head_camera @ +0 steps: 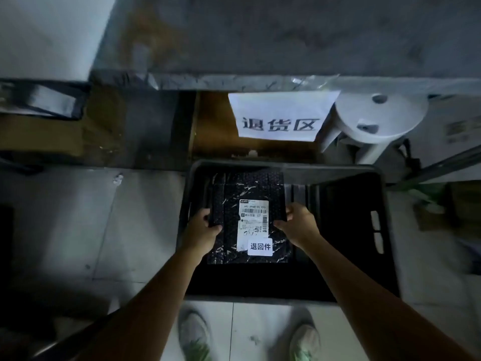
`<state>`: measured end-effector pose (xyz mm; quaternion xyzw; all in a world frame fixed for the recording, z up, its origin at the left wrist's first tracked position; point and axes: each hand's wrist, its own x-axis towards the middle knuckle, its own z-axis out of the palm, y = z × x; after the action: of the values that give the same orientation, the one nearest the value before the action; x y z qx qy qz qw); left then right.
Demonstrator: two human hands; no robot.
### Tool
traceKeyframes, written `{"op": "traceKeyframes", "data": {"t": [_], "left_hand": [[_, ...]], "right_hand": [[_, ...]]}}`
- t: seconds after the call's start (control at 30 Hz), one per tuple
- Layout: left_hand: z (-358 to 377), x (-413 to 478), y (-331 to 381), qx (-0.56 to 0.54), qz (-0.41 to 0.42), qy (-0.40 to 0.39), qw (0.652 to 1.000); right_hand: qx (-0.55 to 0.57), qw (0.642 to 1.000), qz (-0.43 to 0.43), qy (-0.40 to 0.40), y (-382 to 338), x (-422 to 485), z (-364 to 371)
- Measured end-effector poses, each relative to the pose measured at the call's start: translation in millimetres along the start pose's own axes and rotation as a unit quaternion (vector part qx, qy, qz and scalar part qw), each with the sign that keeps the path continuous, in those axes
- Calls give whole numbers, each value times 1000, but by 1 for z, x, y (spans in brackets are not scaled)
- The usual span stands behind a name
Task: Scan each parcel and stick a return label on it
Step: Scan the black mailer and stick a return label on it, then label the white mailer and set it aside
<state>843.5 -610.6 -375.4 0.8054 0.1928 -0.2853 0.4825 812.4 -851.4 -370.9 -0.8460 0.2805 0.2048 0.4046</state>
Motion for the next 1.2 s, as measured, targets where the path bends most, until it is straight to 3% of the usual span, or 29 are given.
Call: {"op": "traceKeyframes", "data": {"t": [0.13,0.33,0.53,0.7,0.93,1.2], "left_hand": [[27,63,-47,9,4,-17,1000],[50,122,-80,7,-5,24,1000],[55,137,-93,40,-7,38,998],[41,119,-73,90,-15,14,996],[-20,14,40,278,55,-30,959],[-98,-168,267,386,158,-44,908]], "right_hand": [[6,1000,27,-6,34,55,47],[-5,999,47,-15,56,105,95],[-15,998,48,-45,62,116,122],[-77,994,41,-62,41,106,96],[-197,975,-38,-92,-39,28,-23],[-244,962,-106,-52,-177,-115,-228]]}}
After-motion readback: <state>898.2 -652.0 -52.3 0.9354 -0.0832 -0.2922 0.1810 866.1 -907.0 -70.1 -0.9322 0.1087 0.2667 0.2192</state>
